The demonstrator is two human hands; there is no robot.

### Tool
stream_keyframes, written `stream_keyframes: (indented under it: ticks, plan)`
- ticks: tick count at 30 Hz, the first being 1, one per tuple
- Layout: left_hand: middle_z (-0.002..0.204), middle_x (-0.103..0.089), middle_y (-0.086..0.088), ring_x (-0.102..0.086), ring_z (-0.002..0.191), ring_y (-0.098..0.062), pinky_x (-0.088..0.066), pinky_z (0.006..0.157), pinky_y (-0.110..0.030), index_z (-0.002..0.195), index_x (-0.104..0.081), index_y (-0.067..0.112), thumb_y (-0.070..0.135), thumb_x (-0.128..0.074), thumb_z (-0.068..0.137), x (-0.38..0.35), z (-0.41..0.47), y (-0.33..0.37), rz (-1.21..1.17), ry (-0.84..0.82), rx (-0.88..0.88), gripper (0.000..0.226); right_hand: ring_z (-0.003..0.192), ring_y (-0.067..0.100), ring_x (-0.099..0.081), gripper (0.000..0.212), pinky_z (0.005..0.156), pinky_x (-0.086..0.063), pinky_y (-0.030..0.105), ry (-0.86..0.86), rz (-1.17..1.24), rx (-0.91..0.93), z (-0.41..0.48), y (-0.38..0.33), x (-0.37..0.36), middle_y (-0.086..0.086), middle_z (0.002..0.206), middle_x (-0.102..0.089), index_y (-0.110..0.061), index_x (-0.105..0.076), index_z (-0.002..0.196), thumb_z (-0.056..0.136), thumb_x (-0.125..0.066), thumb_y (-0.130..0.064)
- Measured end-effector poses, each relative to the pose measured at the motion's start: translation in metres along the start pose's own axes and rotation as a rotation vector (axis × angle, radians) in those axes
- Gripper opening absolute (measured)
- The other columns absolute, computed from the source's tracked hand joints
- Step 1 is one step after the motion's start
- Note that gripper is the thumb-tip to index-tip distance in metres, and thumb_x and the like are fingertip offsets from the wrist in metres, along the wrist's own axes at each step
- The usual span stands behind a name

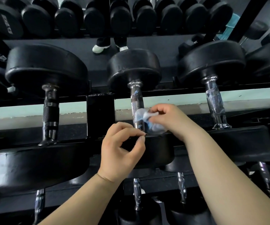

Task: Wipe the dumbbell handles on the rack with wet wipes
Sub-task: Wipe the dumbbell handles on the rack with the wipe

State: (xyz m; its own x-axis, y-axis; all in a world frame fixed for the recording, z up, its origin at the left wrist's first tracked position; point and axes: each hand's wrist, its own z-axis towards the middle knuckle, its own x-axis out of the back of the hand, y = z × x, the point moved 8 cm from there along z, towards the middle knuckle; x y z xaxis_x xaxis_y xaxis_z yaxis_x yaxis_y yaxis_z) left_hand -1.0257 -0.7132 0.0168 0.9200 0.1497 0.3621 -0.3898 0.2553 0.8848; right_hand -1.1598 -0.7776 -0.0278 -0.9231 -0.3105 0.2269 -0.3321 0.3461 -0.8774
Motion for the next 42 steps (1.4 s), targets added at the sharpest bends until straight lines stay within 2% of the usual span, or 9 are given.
stream_keyframes:
  ticks: [4, 12, 18, 21, 23, 28, 35, 39, 42]
  plan:
    - [0.078, -0.054, 0.018, -0.052, 0.077, 0.001, -0.039, 0.073, -0.005, 0.083, -0.061, 0.026, 0.027, -0.055, 0.072, 0.0, 0.0, 0.0, 0.002, 0.001, -0.004, 0.013, 0.075, 0.012, -0.06, 0.021, 0.069, -0.049, 0.02, 0.14, 0.37, -0.034, 0.008, 0.008, 0.017, 0.001, 0.079, -0.064, -0.016, -0.062, 0.079, 0.085, -0.052, 0.0]
    - [0.076, -0.057, 0.022, -0.054, 0.079, 0.002, -0.041, 0.074, -0.006, 0.07, -0.06, 0.035, 0.033, -0.055, 0.074, -0.001, 0.001, -0.003, -0.047, -0.042, 0.054, 0.008, 0.088, 0.014, -0.061, 0.023, 0.08, -0.049, 0.025, 0.179, 0.289, 0.062, -0.003, -0.005, 0.02, -0.002, 0.088, -0.065, -0.021, -0.063, 0.09, 0.085, -0.052, -0.001]
    - [0.114, -0.053, 0.01, -0.054, 0.099, -0.005, -0.044, 0.077, -0.011, 0.123, -0.047, 0.025, 0.023, -0.058, 0.086, -0.002, 0.025, -0.016, -0.226, -0.077, 0.467, 0.039, 0.068, -0.008, -0.059, 0.028, 0.065, -0.048, 0.011, 0.06, 0.232, 0.228, -0.026, -0.043, 0.003, -0.017, 0.07, -0.064, -0.029, -0.061, 0.083, 0.083, -0.056, -0.002]
    - [0.086, -0.066, 0.0, -0.06, 0.082, -0.015, -0.048, 0.074, -0.024, 0.084, -0.065, 0.022, 0.016, -0.062, 0.084, -0.002, 0.038, -0.016, -0.209, -0.144, 0.49, 0.007, 0.069, -0.01, -0.059, 0.028, 0.064, -0.047, 0.007, 0.073, 0.187, 0.234, -0.026, -0.045, -0.01, -0.014, 0.078, -0.062, -0.03, -0.058, 0.084, 0.084, -0.056, -0.003]
    - [0.074, -0.063, -0.002, -0.057, 0.075, -0.019, -0.051, 0.077, -0.036, 0.071, -0.061, 0.022, 0.01, -0.063, 0.082, 0.009, 0.04, -0.026, -0.2, -0.065, 0.555, 0.016, 0.076, -0.007, -0.058, 0.024, 0.066, -0.046, 0.004, 0.1, 0.145, 0.232, -0.026, -0.042, -0.012, -0.014, 0.085, -0.06, -0.03, -0.057, 0.09, 0.086, -0.055, -0.006]
    - [0.069, -0.054, 0.005, -0.053, 0.072, -0.018, -0.049, 0.072, -0.035, 0.07, -0.05, 0.023, 0.015, -0.062, 0.084, 0.042, 0.048, -0.046, -0.052, 0.154, 0.617, 0.02, 0.083, 0.001, -0.052, 0.015, 0.064, -0.04, 0.005, 0.399, 0.016, 0.129, -0.032, -0.008, 0.008, -0.011, 0.091, -0.055, -0.019, -0.056, 0.103, 0.09, -0.051, -0.015]
    - [0.067, -0.055, 0.006, -0.057, 0.07, -0.017, -0.054, 0.081, -0.042, 0.066, -0.054, 0.018, 0.012, -0.067, 0.079, 0.004, 0.088, -0.047, 0.059, -0.024, 0.558, 0.019, 0.067, 0.004, -0.053, 0.02, 0.057, -0.04, 0.004, 0.353, 0.141, 0.082, -0.023, 0.001, 0.003, -0.007, 0.072, -0.06, -0.023, -0.056, 0.074, 0.087, -0.05, -0.008]
    - [0.067, -0.055, -0.004, -0.05, 0.07, -0.016, -0.045, 0.066, -0.017, 0.071, -0.064, 0.006, 0.019, -0.067, 0.08, -0.022, 0.096, -0.047, 0.05, -0.182, 0.524, 0.017, 0.065, 0.004, -0.054, 0.024, 0.056, -0.041, 0.004, 0.317, 0.157, 0.104, -0.024, 0.0, 0.002, -0.006, 0.07, -0.06, -0.023, -0.057, 0.071, 0.087, -0.049, -0.007]
    - [0.078, -0.058, -0.017, -0.051, 0.071, -0.018, -0.049, 0.078, -0.035, 0.088, -0.064, -0.008, 0.033, -0.059, 0.085, -0.025, 0.096, -0.049, 0.016, -0.212, 0.519, 0.041, 0.062, 0.004, -0.053, 0.025, 0.06, -0.044, 0.011, 0.309, 0.183, 0.099, -0.024, 0.002, 0.002, -0.004, 0.069, -0.06, -0.023, -0.057, 0.07, 0.087, -0.048, -0.006]
